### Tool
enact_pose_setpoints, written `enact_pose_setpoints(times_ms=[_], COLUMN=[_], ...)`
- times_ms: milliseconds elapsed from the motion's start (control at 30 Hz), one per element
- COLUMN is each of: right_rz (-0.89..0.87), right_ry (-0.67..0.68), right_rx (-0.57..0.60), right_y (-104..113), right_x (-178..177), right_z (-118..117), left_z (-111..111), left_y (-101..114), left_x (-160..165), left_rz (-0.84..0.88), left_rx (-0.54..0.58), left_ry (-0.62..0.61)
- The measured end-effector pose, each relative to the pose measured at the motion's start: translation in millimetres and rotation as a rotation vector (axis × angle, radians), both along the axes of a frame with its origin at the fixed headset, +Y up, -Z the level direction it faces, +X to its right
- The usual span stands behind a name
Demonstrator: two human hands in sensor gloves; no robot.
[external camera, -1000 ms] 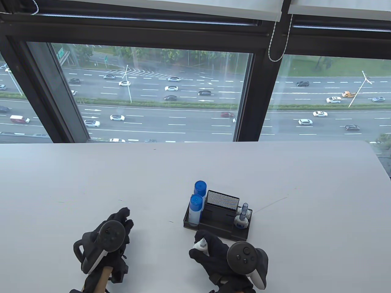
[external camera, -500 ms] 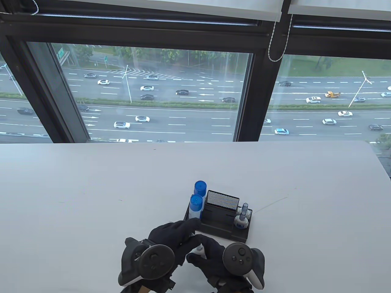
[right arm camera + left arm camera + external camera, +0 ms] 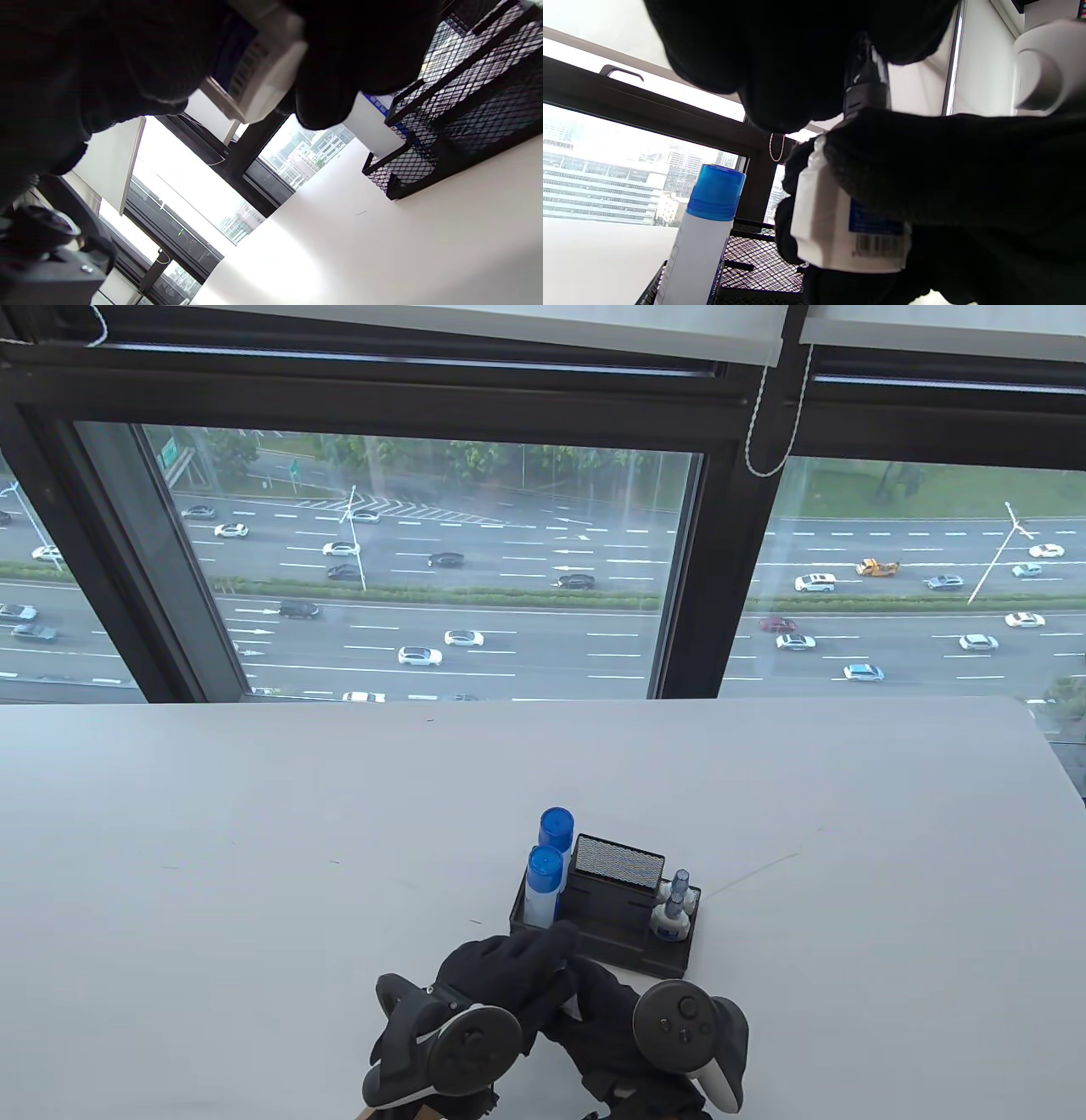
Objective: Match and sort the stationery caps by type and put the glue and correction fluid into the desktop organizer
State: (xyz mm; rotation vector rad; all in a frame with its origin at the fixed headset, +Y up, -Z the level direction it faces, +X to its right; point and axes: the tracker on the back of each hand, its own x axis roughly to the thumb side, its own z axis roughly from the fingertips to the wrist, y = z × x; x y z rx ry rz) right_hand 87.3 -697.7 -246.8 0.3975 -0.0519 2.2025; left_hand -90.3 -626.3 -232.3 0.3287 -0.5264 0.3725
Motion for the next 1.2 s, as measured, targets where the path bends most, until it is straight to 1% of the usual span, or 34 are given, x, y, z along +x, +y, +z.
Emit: enact_pose_setpoints(times_ms=[133, 200, 267, 333, 367, 433, 500, 533, 567, 600, 667, 700, 767, 867, 933, 1033, 1133, 1167, 1200], right_rz=[-0.005, -0.026, -0.010, 0.035, -0.007, -0.061, 0.019, 0.079, 0.095, 0.070, 0.005, -0.009, -0.024, 0.053, 0.101, 0.073, 0.010, 0.000, -0.008], right_ry=[-0.037, -0.024, -0.047, -0.041, -0.040, 0.000, 0.023, 0.052, 0.064, 0.053, 0.047, 0.067, 0.054, -0.013, -0.062, -0.120, -0.160, -0.172, -0.182], right_rx=[0.035, 0.036, 0.057, 0.062, 0.056, 0.033, 0.048, 0.017, 0.022, 0.041, 0.023, 0.010, 0.008, 0.048, 0.050, 0.042, 0.010, 0.005, -0.005], right_y=[1, 3, 6, 4, 3, 6, 14, 15, 15, 13, 10, 9, 7, 8, 9, 10, 10, 8, 7], right_x=[2, 6, 8, 8, 7, 5, 6, 7, 9, 11, 11, 12, 13, 19, 27, 40, 57, 61, 65], right_z=[1, 0, -1, -2, -1, 0, 0, 0, 0, -1, -2, -3, -4, -6, -9, -12, -18, -19, -21], left_z=[4, 6, 6, 5, 4, 5, 7, 8, 9, 10, 12, 12, 11, 9, 6, -1, -15, -19, -25], left_y=[-2, -2, -5, -11, -12, -8, -5, -4, -5, -5, -3, -2, 0, 4, 5, 0, -9, -12, -19], left_x=[5, 7, 7, 7, 6, 6, 7, 8, 9, 10, 13, 13, 11, 3, -7, -18, -41, -48, -60], left_rz=[0.007, 0.000, 0.024, 0.030, 0.037, 0.063, 0.032, 0.011, 0.019, 0.030, 0.011, 0.004, 0.001, 0.010, 0.013, -0.020, -0.140, -0.147, -0.129], left_rx=[0.062, 0.104, 0.101, 0.062, 0.083, 0.078, 0.092, 0.094, 0.108, 0.133, 0.151, 0.150, 0.120, 0.104, 0.105, 0.080, 0.067, 0.051, 0.009], left_ry=[0.009, 0.021, 0.021, 0.025, 0.010, 0.003, 0.004, 0.004, 0.002, 0.003, 0.014, 0.019, 0.027, 0.048, 0.087, 0.136, 0.244, 0.268, 0.294])
